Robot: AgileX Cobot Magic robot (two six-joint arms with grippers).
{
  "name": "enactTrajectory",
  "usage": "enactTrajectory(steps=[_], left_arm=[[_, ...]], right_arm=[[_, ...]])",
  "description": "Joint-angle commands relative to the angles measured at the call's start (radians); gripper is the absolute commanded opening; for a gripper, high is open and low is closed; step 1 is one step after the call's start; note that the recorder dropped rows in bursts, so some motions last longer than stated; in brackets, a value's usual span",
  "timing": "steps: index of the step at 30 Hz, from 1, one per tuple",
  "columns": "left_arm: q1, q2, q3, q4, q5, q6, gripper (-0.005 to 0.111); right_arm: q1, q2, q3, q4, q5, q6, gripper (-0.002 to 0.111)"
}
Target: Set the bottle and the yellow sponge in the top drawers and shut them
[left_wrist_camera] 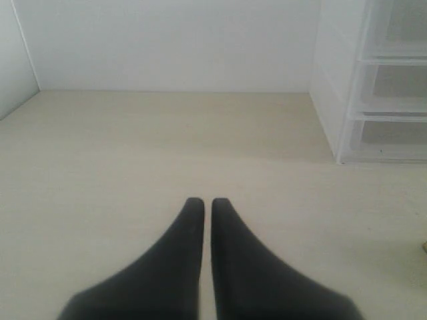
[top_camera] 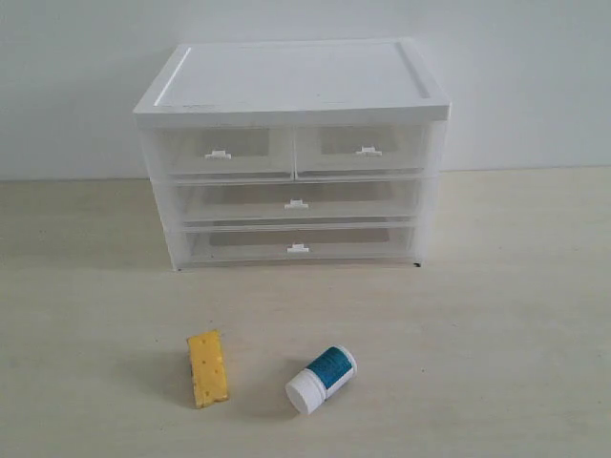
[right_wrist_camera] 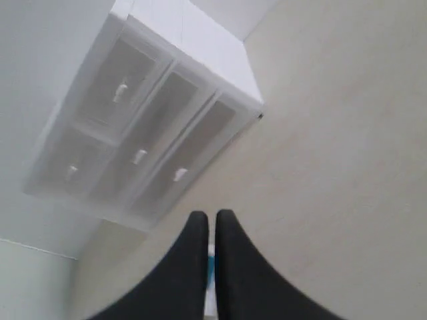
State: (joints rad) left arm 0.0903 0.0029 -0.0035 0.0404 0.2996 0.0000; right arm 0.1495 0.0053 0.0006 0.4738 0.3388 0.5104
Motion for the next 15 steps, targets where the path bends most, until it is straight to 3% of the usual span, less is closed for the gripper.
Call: enactTrajectory(steps=[1,15], left_arm=[[0.003,-0.003,0.003,0.002,-0.004,0.000,0.004],[0.003,-0.003,0.003,0.002,-0.004,0.000,0.004]], right_arm=[[-0.001,-0.005,-0.001,0.130,-0.001,0.161,0.000],[-0.001,-0.005,-0.001,0.130,-0.137,0.161,0.000]])
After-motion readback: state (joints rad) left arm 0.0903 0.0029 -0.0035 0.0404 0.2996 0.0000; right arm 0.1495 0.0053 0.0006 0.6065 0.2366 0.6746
